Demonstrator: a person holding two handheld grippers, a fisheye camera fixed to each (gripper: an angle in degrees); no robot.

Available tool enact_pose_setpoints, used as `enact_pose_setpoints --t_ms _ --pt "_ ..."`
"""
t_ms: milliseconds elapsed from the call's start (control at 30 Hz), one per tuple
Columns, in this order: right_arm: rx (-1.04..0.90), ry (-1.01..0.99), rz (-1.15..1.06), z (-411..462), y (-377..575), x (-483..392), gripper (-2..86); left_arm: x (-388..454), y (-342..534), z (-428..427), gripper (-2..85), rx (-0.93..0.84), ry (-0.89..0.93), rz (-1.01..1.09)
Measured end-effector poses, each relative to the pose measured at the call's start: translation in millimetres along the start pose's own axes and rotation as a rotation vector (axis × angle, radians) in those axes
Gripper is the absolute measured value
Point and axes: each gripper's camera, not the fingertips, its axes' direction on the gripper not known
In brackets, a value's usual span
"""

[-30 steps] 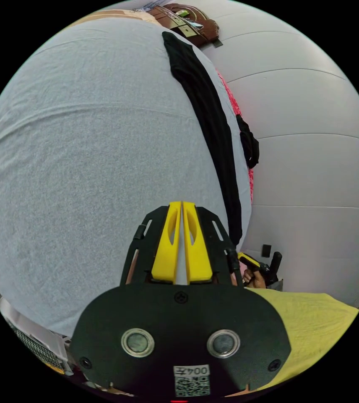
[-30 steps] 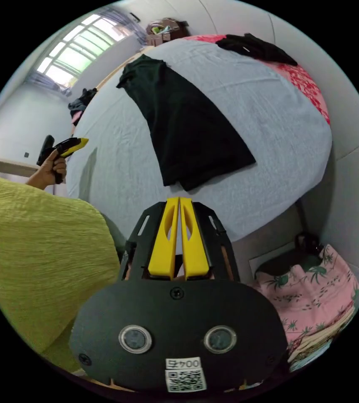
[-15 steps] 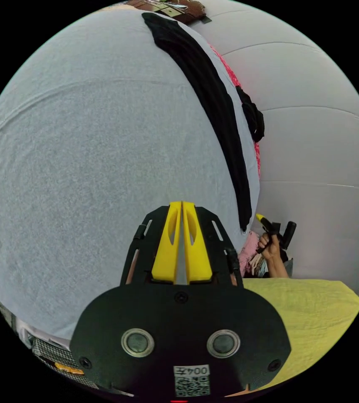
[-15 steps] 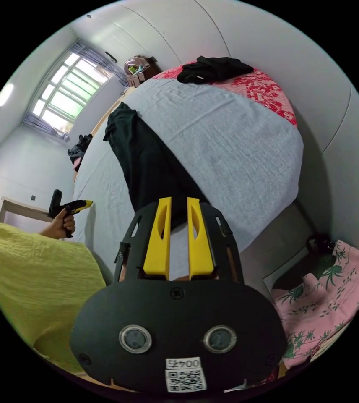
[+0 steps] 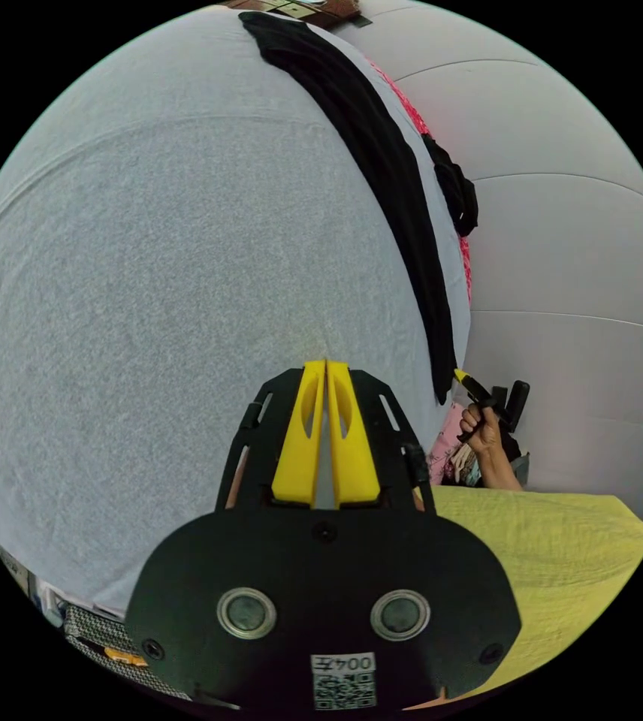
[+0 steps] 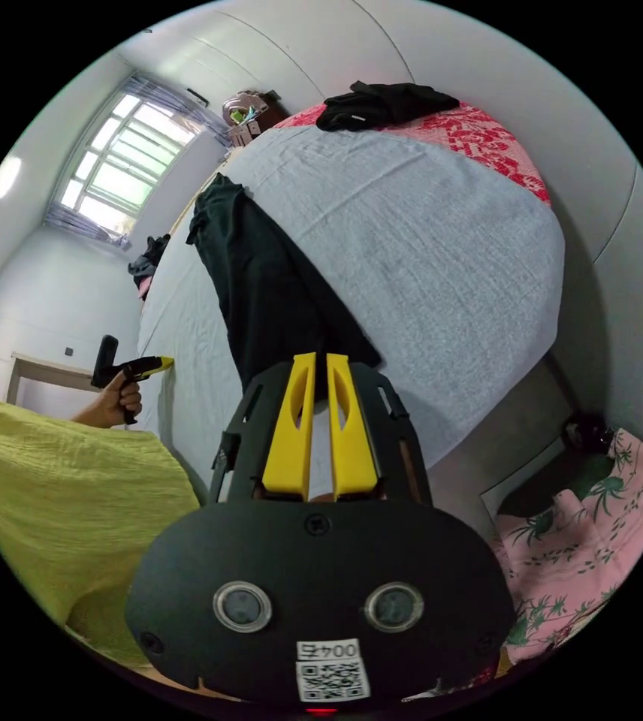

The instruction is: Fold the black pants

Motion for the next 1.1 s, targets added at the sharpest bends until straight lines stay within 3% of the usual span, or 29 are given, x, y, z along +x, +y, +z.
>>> enact_pose_setpoints --t_ms 133,267,467,667,900,1100 --pt "0.023 0.116 -0.14 -32 0 -54 3.8 4 -2 5 0.3 0.002 0.005 -0.012" --pt "0.052 0.285 -0.094 -41 1 -47 3.8 10 -5 12 0.3 0.0 0.001 0.002" --pt "-0.018 0.219 0.09 14 -1 14 4.7 18 -7 24 0.4 0.001 0.021 0.002" --pt "0.067 0.21 0.002 3 11 -24 7.6 40 -10 24 0.8 0.081 0.025 0.059" --pt "-0.096 0.144 -0.02 72 12 -53 8.9 80 -80 -2 1.9 0.252 -0.324 0.288" --pt "-0.241 0.189 -0.026 133 15 -74 8.4 105 -152 -7 3.2 0.396 -0.46 0.404"
